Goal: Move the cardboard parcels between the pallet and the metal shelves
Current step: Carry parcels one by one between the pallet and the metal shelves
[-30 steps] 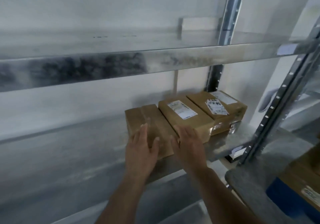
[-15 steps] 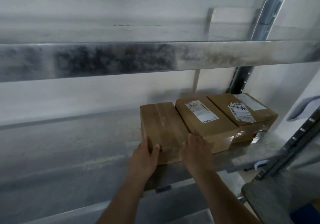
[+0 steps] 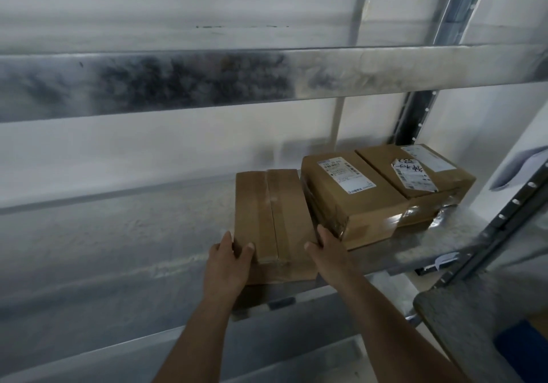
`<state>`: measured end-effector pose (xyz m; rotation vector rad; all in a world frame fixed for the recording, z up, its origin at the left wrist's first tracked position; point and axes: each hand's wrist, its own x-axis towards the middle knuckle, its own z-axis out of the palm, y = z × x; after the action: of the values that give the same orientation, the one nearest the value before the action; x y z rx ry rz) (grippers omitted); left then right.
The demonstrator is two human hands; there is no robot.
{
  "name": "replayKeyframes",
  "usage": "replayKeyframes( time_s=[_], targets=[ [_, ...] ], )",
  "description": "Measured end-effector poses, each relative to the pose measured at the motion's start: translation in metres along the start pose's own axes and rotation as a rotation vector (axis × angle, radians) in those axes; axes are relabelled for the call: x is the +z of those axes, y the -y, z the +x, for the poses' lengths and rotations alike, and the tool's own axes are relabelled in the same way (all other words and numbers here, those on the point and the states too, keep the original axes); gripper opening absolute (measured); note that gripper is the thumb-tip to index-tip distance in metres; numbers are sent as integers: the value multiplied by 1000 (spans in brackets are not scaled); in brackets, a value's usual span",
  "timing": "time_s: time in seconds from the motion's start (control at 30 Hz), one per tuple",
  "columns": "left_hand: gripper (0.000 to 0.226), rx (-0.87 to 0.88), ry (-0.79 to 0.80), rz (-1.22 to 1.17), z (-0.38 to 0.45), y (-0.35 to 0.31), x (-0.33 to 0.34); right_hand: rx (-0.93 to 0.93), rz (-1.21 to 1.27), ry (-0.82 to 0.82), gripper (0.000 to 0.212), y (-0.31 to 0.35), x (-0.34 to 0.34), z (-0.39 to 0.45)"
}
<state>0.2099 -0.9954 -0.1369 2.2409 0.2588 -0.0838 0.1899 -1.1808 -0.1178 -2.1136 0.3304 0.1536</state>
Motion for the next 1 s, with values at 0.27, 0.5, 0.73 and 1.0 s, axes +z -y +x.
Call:
replayKeyframes(
  time_s=[0.27, 0.5, 0.73, 1.0],
  targets=[
    [50, 110, 104, -197, -33, 15, -9, -64, 33, -21, 61, -11, 3, -27],
    [52, 213, 66, -388, -89, 9, -10, -174, 65, -64, 62, -22, -18, -82],
    [61, 294, 109, -466, -173, -8, 20, -240, 29, -204, 62, -59, -68, -169],
    [67, 381, 225, -472, -268, -31, 50, -247, 119, -296, 57, -98, -118, -275]
  ],
)
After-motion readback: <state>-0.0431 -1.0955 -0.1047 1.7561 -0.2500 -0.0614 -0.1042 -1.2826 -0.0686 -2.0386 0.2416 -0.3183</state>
